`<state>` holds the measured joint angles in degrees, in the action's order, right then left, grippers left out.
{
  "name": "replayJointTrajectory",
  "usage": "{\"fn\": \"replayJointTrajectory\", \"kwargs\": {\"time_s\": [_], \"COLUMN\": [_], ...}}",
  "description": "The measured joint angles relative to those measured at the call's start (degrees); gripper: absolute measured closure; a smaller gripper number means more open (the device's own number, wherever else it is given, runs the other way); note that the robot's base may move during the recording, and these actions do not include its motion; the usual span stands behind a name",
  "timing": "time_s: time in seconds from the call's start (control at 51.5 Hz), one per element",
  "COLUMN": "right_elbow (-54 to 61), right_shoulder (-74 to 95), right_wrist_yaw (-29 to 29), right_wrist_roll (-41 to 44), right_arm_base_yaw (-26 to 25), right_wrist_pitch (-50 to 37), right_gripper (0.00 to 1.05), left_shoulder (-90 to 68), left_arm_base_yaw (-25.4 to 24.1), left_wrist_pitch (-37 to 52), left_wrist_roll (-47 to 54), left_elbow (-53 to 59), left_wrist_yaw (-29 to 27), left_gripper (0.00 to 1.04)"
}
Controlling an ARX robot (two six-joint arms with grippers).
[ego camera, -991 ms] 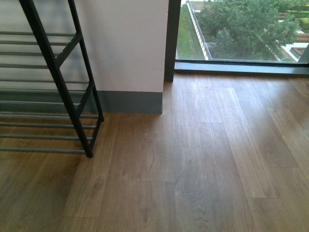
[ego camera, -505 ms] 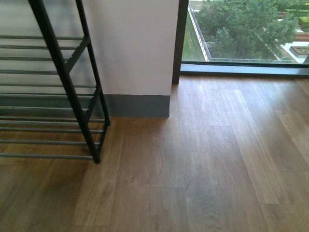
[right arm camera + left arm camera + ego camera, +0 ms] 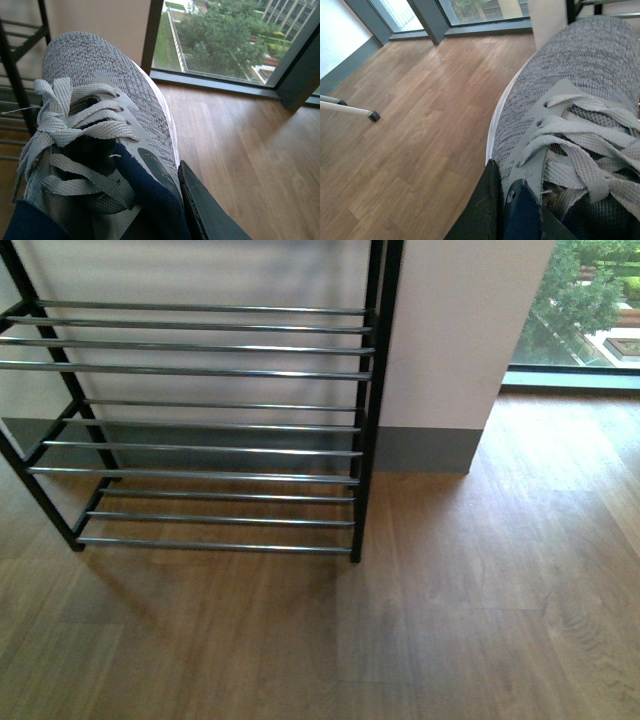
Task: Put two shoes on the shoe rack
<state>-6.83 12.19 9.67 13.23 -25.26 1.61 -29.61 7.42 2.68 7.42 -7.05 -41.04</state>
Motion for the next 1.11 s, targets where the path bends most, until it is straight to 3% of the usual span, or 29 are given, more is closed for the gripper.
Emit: {"fn": "replayJointTrajectory", "kwargs": {"time_s": [1.108], "right_elbow": [0.1], "right_shoulder": [-0.1], "right_wrist_yaw": [-0.5], "right_wrist_roll": [0.0], "right_arm_base_yaw": [0.0], "right_wrist_pitch": [0.0], "right_gripper": [1.03], "left_shoulder": [0.0], "left_arm_base_yaw": [0.0], "left_wrist_pitch": [0.0], "left_wrist_roll": [0.0], "left_elbow": [0.0], "left_wrist_yaw": [0.5], "left_gripper": [1.03]}}
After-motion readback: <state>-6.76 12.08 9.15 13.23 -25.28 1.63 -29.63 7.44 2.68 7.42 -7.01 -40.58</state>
